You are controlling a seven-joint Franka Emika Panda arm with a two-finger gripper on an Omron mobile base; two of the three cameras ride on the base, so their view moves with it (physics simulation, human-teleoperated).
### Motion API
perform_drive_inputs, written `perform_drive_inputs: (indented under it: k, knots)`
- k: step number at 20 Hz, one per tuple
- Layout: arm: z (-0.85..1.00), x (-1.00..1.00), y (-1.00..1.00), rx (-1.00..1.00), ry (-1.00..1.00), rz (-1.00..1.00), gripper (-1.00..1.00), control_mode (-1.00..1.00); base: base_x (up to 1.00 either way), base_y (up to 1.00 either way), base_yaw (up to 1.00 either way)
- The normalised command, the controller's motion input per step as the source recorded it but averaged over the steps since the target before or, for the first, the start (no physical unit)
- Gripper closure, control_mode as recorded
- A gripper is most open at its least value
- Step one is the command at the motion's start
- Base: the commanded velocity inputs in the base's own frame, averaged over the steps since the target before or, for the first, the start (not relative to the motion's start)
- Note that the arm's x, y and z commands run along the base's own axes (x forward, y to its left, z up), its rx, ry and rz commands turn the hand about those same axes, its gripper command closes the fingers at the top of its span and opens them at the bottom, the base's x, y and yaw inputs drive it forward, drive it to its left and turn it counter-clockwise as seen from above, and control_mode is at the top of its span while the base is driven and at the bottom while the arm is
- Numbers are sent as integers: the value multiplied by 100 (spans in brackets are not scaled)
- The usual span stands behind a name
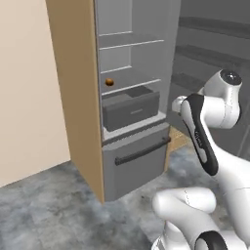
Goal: Open the fridge, remove the mango, broccoli, and chicken drumstick, and place them on any counter.
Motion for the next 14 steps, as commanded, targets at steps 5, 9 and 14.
perform_drive_inputs:
  k: [5, 9, 14]
  knots:
    - [0, 0, 0, 0, 0, 0, -100, 100, 100, -29, 51]
    - [0, 0, 0, 0, 0, 0, -100, 100, 82, -41, 49]
    - [0, 0, 0, 0, 0, 0, -100, 100, 66, -45, 41]
